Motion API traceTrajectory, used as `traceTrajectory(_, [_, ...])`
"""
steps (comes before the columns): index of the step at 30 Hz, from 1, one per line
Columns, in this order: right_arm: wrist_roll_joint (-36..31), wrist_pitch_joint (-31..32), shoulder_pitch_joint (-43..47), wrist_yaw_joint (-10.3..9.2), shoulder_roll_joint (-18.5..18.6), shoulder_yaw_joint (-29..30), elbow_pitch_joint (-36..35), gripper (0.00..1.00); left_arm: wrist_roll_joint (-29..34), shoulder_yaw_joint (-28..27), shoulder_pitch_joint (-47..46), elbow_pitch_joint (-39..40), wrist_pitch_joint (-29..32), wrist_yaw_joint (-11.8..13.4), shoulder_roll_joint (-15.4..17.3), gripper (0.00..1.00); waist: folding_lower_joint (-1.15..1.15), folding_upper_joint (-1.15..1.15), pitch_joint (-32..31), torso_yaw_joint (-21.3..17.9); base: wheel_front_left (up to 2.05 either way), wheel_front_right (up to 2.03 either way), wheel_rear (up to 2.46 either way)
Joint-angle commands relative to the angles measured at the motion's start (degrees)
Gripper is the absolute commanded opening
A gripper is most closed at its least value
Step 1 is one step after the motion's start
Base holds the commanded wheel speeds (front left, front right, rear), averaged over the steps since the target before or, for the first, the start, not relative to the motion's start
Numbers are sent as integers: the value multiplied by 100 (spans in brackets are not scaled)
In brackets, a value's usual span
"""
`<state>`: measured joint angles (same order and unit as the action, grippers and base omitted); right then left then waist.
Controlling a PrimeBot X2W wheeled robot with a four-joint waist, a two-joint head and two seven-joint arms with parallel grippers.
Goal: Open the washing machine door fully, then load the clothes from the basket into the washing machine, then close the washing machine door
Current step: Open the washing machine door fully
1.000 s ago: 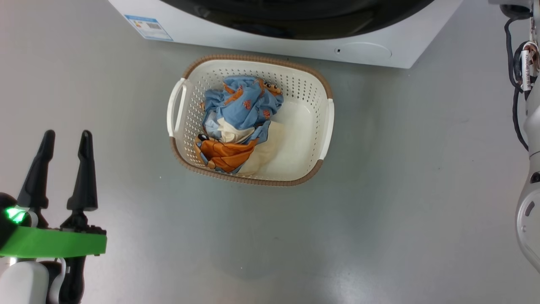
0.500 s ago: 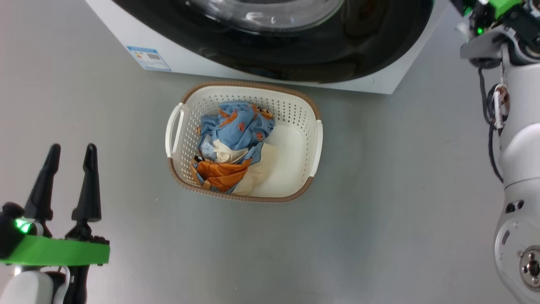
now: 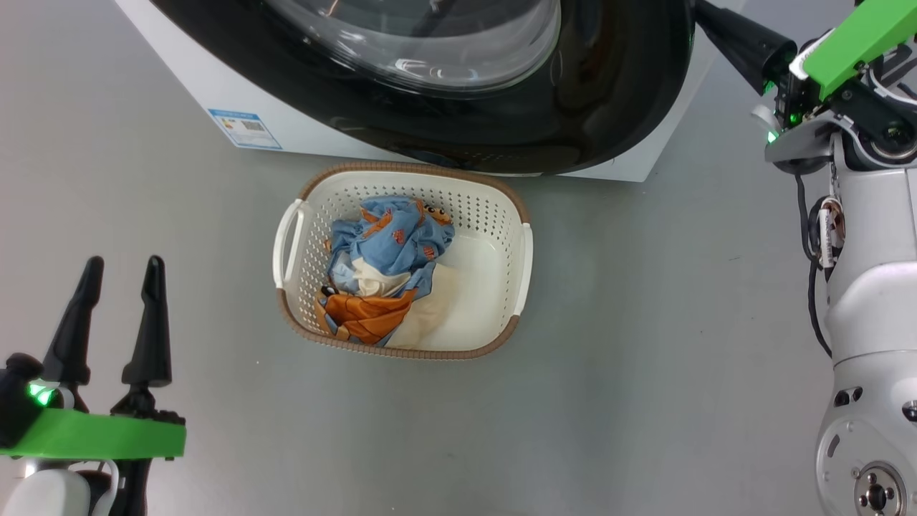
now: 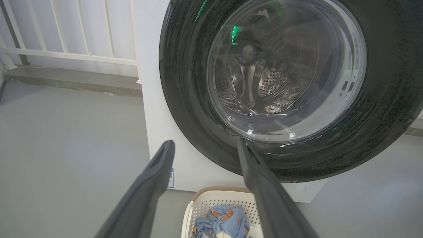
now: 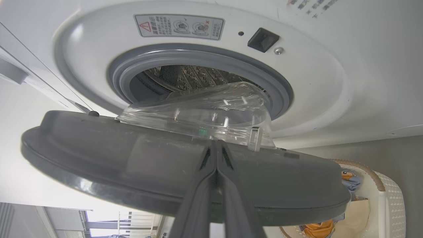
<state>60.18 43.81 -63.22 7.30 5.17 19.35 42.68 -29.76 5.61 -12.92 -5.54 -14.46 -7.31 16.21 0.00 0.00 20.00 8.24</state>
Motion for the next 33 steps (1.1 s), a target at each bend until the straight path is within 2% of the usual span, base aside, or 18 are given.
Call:
traceTrajectory(1, [1,91,75,19,-174,-63,-214,0,31,-250,58,83,-54,-18,218,100,0,0,-24,-7,0,0,0])
traceTrajectory(16, [-77,-233,504,19,-222,-37,-981,0,78,-287,154,82,-54,-18,206,100,0,0,-176,-75,0,0,0])
traceTrajectory(17, [-105,-272,540,19,-222,-40,-1042,9,80,-288,160,81,-54,-18,202,100,0,0,-187,-83,0,0,0])
traceTrajectory(18, [-122,-285,580,19,-223,-46,-1095,36,81,-289,167,79,-54,-18,198,100,0,0,-200,-91,0,0,0])
traceTrajectory(19, [-129,-294,618,19,-224,-48,-1153,94,83,-290,174,77,-54,-18,194,100,0,0,-212,-99,0,0,0])
traceTrajectory(20, [-146,-307,660,19,-224,-61,-1226,100,84,-291,181,76,-54,-18,190,100,0,0,-224,-107,0,0,0])
traceTrajectory(26, [-94,-386,1015,19,-227,-220,-1944,100,104,-314,220,78,-54,-18,172,100,0,0,-283,-163,0,0,0])
traceTrajectory(33, [-206,-656,1779,19,-228,-816,-3191,100,119,-360,249,104,-54,-18,198,100,0,0,-286,-265,0,0,0])
